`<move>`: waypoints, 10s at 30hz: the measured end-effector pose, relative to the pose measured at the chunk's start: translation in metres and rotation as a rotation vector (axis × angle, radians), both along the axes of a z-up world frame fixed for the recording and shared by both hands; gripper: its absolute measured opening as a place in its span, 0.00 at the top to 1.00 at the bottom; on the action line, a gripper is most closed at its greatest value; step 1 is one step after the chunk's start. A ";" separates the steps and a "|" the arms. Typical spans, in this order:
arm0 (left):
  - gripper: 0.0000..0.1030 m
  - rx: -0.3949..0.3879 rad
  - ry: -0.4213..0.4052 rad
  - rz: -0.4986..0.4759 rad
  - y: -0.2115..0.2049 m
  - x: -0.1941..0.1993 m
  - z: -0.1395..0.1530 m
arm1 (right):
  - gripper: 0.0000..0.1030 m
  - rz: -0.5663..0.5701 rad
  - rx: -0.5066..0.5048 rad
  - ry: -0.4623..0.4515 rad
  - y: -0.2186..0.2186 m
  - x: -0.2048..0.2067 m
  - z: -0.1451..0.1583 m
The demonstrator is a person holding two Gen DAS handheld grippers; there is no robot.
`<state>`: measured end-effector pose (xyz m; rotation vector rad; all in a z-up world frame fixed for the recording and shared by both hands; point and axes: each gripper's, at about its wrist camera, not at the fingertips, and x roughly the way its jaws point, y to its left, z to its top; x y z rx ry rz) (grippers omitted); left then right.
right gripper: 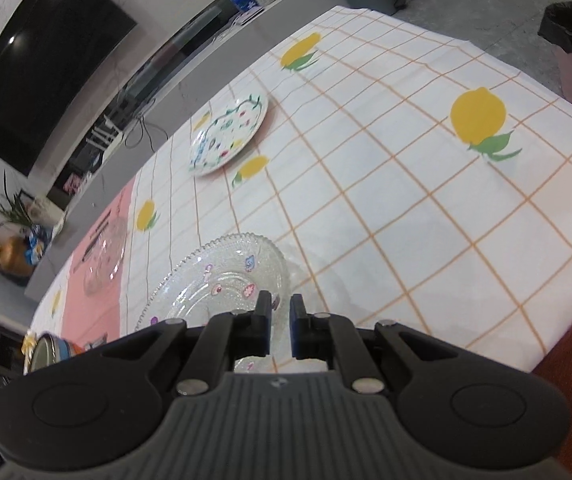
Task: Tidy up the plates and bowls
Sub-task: 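Lift the glass plate and lower it beside the bowl stack, then open both grippers to release the glass plate, then move both grippers to the second glass plate on the pink runner, then close both grippers on the second glass plate rim, then lift the second glass plate and carry it over the first glass plate, then lower the second glass plate onto the first and open both grippers, then move both grippers to the white 'Fruity' painted plate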
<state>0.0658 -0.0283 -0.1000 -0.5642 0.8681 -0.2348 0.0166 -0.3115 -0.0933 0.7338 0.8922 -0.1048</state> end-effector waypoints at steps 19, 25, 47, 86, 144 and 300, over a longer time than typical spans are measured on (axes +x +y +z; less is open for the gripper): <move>0.91 0.065 0.084 0.008 -0.007 -0.010 -0.014 | 0.94 0.038 -0.060 0.033 0.012 -0.008 -0.010; 0.91 0.090 0.095 0.002 -0.009 -0.009 -0.018 | 0.94 0.041 -0.072 0.045 0.013 -0.006 -0.015; 0.90 0.159 0.070 0.014 -0.011 -0.011 -0.002 | 0.69 0.042 -0.140 0.029 0.018 -0.005 -0.002; 0.73 0.378 0.076 -0.048 0.157 0.112 0.113 | 0.35 0.482 -0.364 0.096 0.162 0.183 0.073; 0.88 0.184 0.054 0.077 0.224 0.187 0.050 | 0.89 0.497 -0.077 0.122 0.211 0.316 0.008; 0.46 0.081 0.081 0.209 -0.030 0.205 0.029 | 0.48 0.128 -0.218 0.119 -0.034 0.241 0.008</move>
